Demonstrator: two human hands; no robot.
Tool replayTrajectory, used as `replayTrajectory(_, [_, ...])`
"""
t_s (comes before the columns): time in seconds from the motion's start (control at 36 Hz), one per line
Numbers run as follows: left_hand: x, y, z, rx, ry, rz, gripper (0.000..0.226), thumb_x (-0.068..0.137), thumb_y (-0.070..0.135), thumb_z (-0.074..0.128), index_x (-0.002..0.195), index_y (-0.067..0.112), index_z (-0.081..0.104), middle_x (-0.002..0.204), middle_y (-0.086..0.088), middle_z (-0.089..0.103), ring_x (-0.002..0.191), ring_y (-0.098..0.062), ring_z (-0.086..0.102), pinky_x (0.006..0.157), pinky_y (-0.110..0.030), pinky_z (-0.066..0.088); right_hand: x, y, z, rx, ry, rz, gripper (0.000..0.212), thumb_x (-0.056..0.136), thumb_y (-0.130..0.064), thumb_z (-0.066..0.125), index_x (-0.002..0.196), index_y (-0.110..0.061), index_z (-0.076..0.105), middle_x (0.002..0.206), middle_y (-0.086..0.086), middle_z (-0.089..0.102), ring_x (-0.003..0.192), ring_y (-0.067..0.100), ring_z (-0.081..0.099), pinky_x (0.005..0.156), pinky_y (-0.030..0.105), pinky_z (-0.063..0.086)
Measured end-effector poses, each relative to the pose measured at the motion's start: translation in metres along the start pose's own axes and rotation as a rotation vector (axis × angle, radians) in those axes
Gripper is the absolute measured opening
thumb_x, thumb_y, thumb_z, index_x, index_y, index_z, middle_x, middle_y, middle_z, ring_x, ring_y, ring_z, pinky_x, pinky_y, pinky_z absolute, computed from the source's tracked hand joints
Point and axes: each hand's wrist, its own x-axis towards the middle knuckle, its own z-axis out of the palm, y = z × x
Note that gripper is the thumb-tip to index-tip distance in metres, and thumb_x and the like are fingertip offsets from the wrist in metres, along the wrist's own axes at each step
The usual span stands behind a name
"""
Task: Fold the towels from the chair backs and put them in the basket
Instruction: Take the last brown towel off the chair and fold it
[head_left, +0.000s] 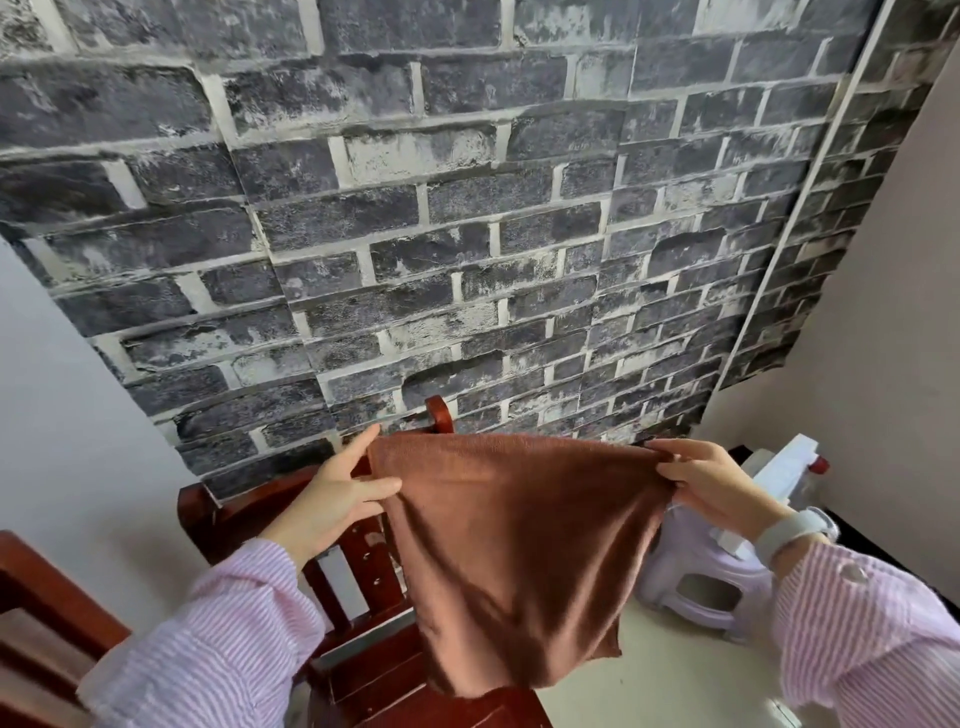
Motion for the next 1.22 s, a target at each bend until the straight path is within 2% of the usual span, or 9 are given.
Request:
replayTrajectory(0.06, [0.001,-0.004,0.003,0.024,0.015,0.005,0.084,0.08,-0.011,0.059,0.141,0.036,0.025,0.111,-0.006,0.064,0.087,-0.016,0.067,0.067,-0.027,0.056,0.002,0.004,0.001,-0.291,0.108,-0.123,0.032,0.082,0.016,0.046,0.101,-0.004,0.063,0.072,0.006,0.059,0.049,0.005,0.057,0.044,0.011,0.047])
replayTrajectory(0.17, [0.007,-0.001,0.002,0.286,0.103,0.068,0.08,0.079,-0.009,0.061,0.142,0.029,0.029,0.136,-0.009,0.047,0.12,-0.022,0.051,0.095,-0.037,0.047,0.01,0.007,-0.003,-0.505,0.22,-0.21,0.028,0.081,0.004,0.055,0.079,-0.021,0.066,0.075,0.005,0.063,0.069,0.022,0.058,0.056,0.018,0.05])
replayTrajectory(0.31, [0.008,0.004,-0.005,0.69,0.147,0.109,0.038,0.084,0.009,0.061,0.117,0.027,0.056,0.087,0.001,0.069,0.088,-0.017,0.065,0.075,-0.025,0.045,0.011,0.007,-0.006,-0.509,0.261,-0.205,0.017,0.088,-0.005,0.053,0.096,-0.015,0.064,0.088,0.012,0.062,0.067,0.027,0.059,0.041,0.017,0.049])
replayTrajectory(0.42, [0.013,-0.001,-0.007,0.865,0.303,0.157,0.006,0.09,0.025,0.054,0.095,0.028,0.056,0.084,0.001,0.067,0.085,-0.021,0.062,0.072,-0.03,0.042,0.012,0.011,-0.006,-0.447,0.257,-0.189,0.015,0.091,-0.009,0.052,0.101,-0.014,0.063,0.094,0.02,0.063,0.063,0.026,0.056,0.041,0.019,0.047])
replayTrajectory(0.61, [0.003,-0.006,-0.009,0.63,0.33,0.186,0.023,0.093,0.026,0.049,0.085,0.018,0.069,0.081,0.01,0.062,0.078,-0.005,0.054,0.066,-0.022,0.037,-0.004,0.012,-0.003,-0.368,0.083,-0.163,0.019,0.09,-0.008,0.053,0.099,0.005,0.064,0.076,0.01,0.062,0.061,0.015,0.053,0.049,0.01,0.045])
replayTrajectory(0.75, [-0.01,-0.022,-0.022,0.613,0.133,0.086,0.017,0.076,0.023,0.073,0.092,0.029,0.07,0.094,0.016,0.065,0.093,0.0,0.058,0.086,-0.023,0.042,-0.009,0.015,0.001,-0.701,-0.092,-0.157,0.032,0.083,-0.003,0.063,0.115,-0.003,0.059,0.097,0.008,0.061,0.08,0.017,0.056,0.062,0.011,0.045])
replayTrajectory(0.89, [-0.017,-0.051,-0.031,0.962,0.314,0.134,0.022,0.084,0.019,0.064,0.105,0.021,0.069,0.089,0.002,0.057,0.088,-0.016,0.052,0.079,-0.029,0.039,-0.007,0.03,0.013,-1.012,-0.019,-0.315,0.021,0.083,-0.007,0.063,0.103,-0.005,0.067,0.091,0.011,0.056,0.086,0.028,0.057,0.074,0.025,0.038])
replayTrajectory(1.0, [-0.023,-0.075,-0.04,1.018,0.475,0.167,0.018,0.086,0.019,0.061,0.101,0.019,0.071,0.096,0.001,0.051,0.092,-0.017,0.048,0.078,-0.03,0.04,-0.003,0.045,0.027,-1.066,0.012,-0.385,0.015,0.084,-0.016,0.063,0.094,-0.008,0.07,0.076,-0.005,0.042,0.08,0.02,0.05,0.071,0.024,0.035])
replayTrajectory(1.22, [-0.02,-0.095,-0.061,1.11,0.698,0.218,0.019,0.088,0.02,0.057,0.098,0.015,0.072,0.099,-0.005,0.069,0.095,-0.027,0.051,0.079,-0.038,0.04,0.019,0.058,0.082,-0.926,0.125,-0.355,0.021,0.089,-0.017,0.054,0.105,-0.014,0.068,0.105,0.009,0.062,0.096,0.029,0.058,0.081,0.034,0.044])
